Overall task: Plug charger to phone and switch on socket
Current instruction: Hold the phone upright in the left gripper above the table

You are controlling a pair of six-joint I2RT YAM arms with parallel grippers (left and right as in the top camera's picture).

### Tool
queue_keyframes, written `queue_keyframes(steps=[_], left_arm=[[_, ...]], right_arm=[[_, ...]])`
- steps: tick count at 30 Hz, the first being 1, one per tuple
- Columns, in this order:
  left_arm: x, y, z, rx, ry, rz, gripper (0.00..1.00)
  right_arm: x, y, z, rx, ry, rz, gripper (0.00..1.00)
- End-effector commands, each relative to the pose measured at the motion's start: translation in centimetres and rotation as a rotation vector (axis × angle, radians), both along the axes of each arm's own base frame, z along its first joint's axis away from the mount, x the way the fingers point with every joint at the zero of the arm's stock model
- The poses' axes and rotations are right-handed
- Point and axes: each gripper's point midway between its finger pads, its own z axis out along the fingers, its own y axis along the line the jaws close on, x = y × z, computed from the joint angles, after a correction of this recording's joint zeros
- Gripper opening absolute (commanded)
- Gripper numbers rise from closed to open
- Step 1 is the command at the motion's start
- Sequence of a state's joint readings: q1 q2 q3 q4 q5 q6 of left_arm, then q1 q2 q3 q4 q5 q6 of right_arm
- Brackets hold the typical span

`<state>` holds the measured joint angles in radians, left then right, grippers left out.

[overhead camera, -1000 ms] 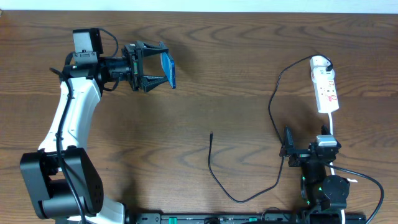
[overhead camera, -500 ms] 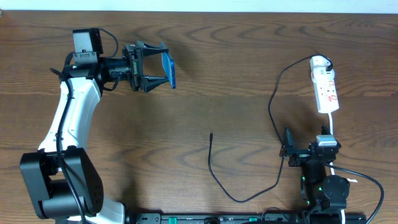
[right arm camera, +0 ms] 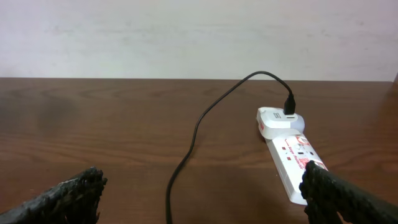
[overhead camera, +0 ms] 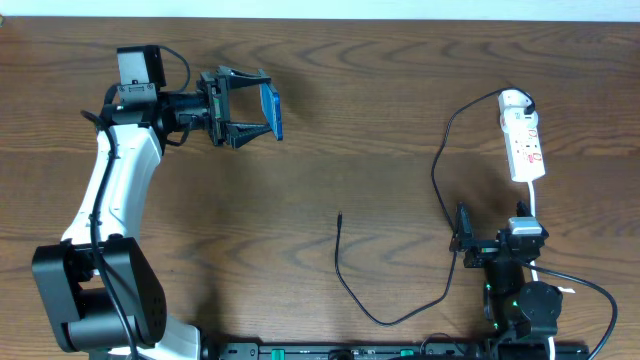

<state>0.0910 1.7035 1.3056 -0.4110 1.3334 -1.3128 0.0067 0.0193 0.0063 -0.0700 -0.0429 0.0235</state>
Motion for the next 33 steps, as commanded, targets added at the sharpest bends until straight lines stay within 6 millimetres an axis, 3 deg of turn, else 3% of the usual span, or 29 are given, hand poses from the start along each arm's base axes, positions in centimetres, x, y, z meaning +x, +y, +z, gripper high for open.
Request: queue_keyframes(steps=[1, 33], left_arm=[[-0.56, -0.11, 2.57, -0.032, -0.056, -0.025, 0.08], [-0.84, -0.24, 2.88, -0.051, -0.059, -0.042, 0.07]], right_arm=[[0.01, -0.07, -0.21, 0.012, 0.009, -0.008, 0.99], [0.01, -0.07, -0.21, 0.012, 0.009, -0.008, 0.99]])
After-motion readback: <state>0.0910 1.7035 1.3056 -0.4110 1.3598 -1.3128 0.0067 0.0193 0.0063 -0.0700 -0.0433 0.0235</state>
